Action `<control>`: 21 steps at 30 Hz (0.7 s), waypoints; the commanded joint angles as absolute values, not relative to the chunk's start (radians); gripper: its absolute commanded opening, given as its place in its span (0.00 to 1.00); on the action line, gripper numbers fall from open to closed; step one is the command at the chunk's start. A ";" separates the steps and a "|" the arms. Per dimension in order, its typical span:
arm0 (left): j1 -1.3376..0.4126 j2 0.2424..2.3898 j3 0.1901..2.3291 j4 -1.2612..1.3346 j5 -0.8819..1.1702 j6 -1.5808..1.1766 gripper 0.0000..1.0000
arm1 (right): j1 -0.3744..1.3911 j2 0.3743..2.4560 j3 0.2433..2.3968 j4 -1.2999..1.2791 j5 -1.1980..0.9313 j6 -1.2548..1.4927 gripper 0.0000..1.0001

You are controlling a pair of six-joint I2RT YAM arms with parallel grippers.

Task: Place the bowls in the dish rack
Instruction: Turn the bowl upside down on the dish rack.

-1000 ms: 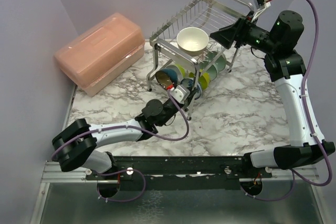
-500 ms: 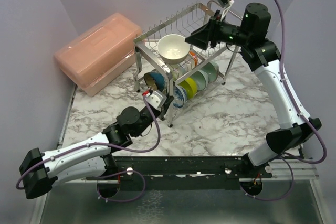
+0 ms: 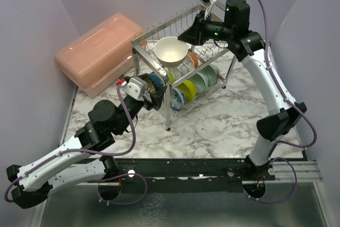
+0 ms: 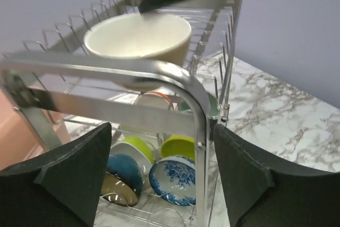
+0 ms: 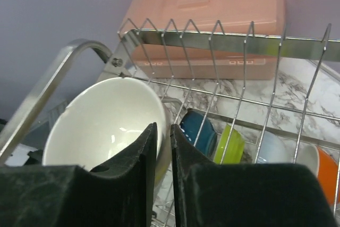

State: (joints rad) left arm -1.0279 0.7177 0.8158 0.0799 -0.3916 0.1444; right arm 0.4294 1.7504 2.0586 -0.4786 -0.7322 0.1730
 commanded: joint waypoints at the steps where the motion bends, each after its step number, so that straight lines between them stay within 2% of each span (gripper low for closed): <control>1: -1.027 0.798 1.023 -0.120 -0.475 0.155 0.79 | 0.436 1.831 2.166 -0.634 -0.635 0.101 0.19; 9: -1.026 1.002 1.338 -0.195 -0.575 0.151 0.79 | 0.436 1.894 2.230 -0.758 -0.483 0.069 0.16; 15: -1.027 1.198 1.599 -0.267 -0.577 0.176 0.79 | 0.436 1.911 2.240 -0.796 -0.468 0.053 0.16; 21: -0.972 1.386 1.867 -0.456 -0.569 0.153 0.70 | 0.436 1.929 2.243 -0.812 -0.474 0.041 0.16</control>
